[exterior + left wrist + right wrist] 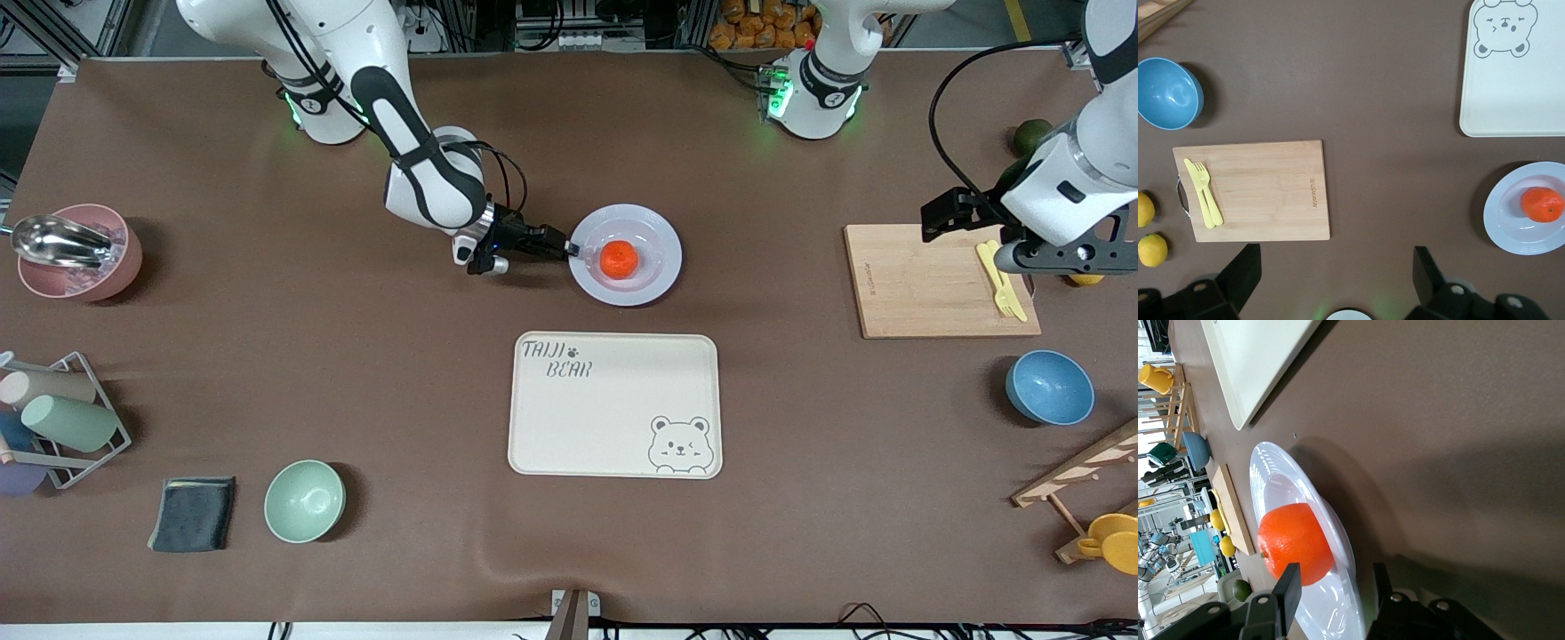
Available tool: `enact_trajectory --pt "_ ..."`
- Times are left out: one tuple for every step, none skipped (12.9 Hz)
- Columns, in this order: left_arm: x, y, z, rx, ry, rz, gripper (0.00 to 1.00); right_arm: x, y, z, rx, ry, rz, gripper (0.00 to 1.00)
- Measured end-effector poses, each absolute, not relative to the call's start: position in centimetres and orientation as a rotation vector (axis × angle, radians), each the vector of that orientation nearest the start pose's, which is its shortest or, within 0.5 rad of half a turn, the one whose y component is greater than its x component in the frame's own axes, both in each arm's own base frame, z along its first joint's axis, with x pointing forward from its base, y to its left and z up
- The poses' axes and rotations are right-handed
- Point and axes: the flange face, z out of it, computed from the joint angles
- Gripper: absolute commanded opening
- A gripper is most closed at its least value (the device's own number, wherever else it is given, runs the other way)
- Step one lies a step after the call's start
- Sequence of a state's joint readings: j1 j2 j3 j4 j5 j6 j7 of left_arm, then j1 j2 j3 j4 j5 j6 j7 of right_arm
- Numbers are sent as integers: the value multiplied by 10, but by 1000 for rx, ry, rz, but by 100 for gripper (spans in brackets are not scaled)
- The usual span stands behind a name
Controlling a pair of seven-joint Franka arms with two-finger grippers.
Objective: Place orange and plate with both arms
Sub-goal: 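Grip the plate rim with the right gripper, then slide the plate with the orange onto the bear tray with the right gripper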
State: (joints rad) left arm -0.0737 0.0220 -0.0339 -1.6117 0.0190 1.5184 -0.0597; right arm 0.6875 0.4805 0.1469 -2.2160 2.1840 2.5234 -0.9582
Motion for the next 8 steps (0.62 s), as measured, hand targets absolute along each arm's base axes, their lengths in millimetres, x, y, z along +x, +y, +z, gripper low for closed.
enact_trajectory --pt "550 -57 589 -3108 75 176 100 347 379 138 -2134 333 77 45" --pt "550 -57 589 -3108 75 176 100 347 379 137 -2132 332 76 40" --pt "550 -57 589 -3108 75 176 100 347 379 137 -2132 332 76 38" --pt "550 -57 589 -3108 75 176 100 347 379 136 -2132 333 76 36" --pt "550 -57 589 -3108 74 176 100 347 379 136 -2132 333 77 34" --pt "550 -57 589 -3108 74 176 100 346 379 135 -2133 334 78 31" --pt "550 -57 589 -3108 74 176 100 346 379 134 -2133 334 79 28" --pt "550 -57 589 -3108 74 176 100 345 379 133 -2135 333 82 25"
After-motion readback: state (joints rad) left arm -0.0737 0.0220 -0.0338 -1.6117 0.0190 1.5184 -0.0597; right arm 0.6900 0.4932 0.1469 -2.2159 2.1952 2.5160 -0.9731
